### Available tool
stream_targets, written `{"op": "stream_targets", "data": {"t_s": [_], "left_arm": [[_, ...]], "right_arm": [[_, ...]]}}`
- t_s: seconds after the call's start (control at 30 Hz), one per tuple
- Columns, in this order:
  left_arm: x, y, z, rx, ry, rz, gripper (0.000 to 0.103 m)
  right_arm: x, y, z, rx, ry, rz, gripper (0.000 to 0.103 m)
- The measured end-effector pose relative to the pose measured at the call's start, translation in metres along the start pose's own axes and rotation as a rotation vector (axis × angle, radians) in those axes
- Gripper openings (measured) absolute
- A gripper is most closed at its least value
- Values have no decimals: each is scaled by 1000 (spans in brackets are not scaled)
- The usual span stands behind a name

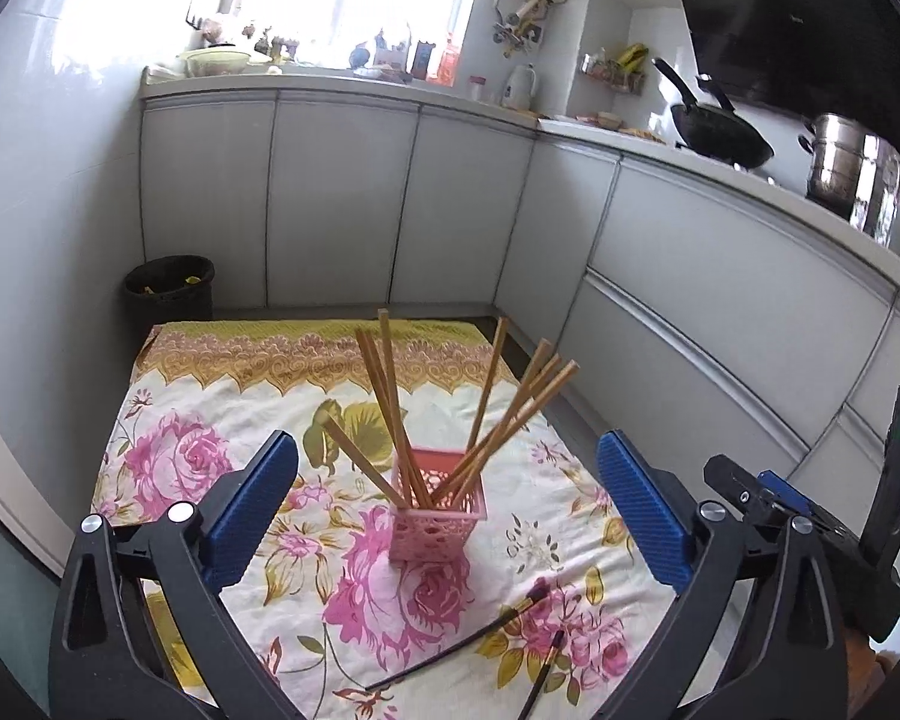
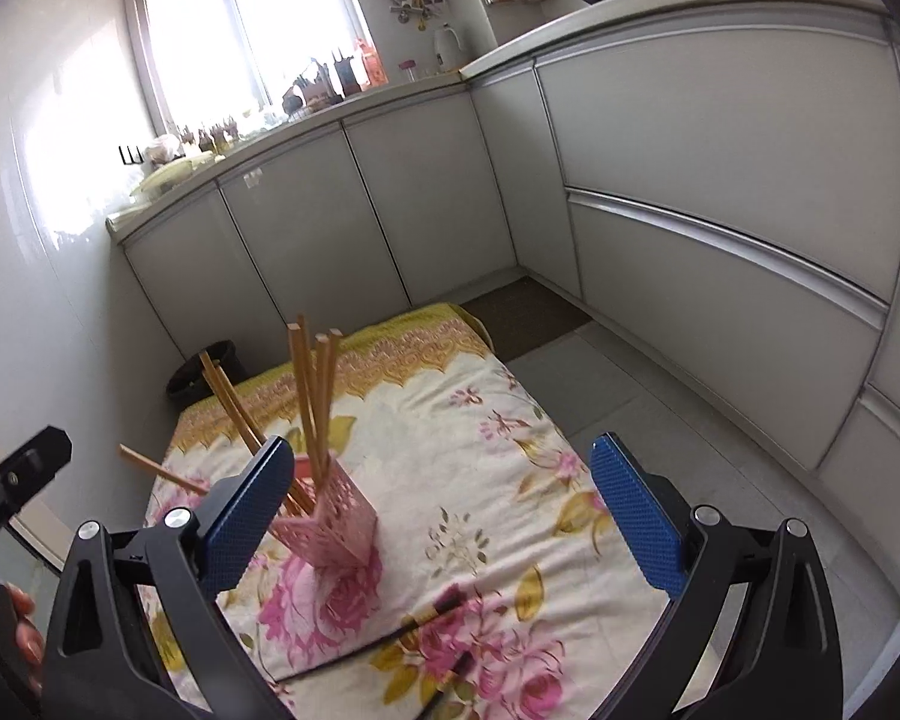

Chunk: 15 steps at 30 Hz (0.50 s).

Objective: Organize utensils
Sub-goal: 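Close the left gripper on a black chopstick while the right gripper grasps the other black chopstick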

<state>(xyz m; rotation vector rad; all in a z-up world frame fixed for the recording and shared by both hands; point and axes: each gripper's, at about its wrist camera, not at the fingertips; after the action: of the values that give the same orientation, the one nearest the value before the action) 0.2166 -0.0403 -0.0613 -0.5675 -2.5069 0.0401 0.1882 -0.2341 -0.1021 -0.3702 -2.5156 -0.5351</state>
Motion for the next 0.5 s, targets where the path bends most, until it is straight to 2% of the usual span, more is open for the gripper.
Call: {"op": "stream_targets", "data": {"t_s": [0.1,0.2,0.37,0.5], "left_arm": [[-14,-18,15,-69,90,24,96],[-36,-35,35,-149,220,62,96],[-76,-67,70,-311,431,108,96],[-111,-85,90,-440,581,112,96]], "right_arm": [[4,-19,30,1,76,30,96],[4,-34,58,1,180,44,96],[4,-53,101,-32,336,42,96],[0,-65,124,-69,442,25,96]]}}
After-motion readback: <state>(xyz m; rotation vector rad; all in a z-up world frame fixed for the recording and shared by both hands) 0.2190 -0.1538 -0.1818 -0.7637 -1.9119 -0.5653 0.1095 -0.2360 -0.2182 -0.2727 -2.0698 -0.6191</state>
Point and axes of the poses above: each gripper's, at about its wrist camera, not at the fingertips, and x roughly against the way its jaws point, y to its left, z to its underside
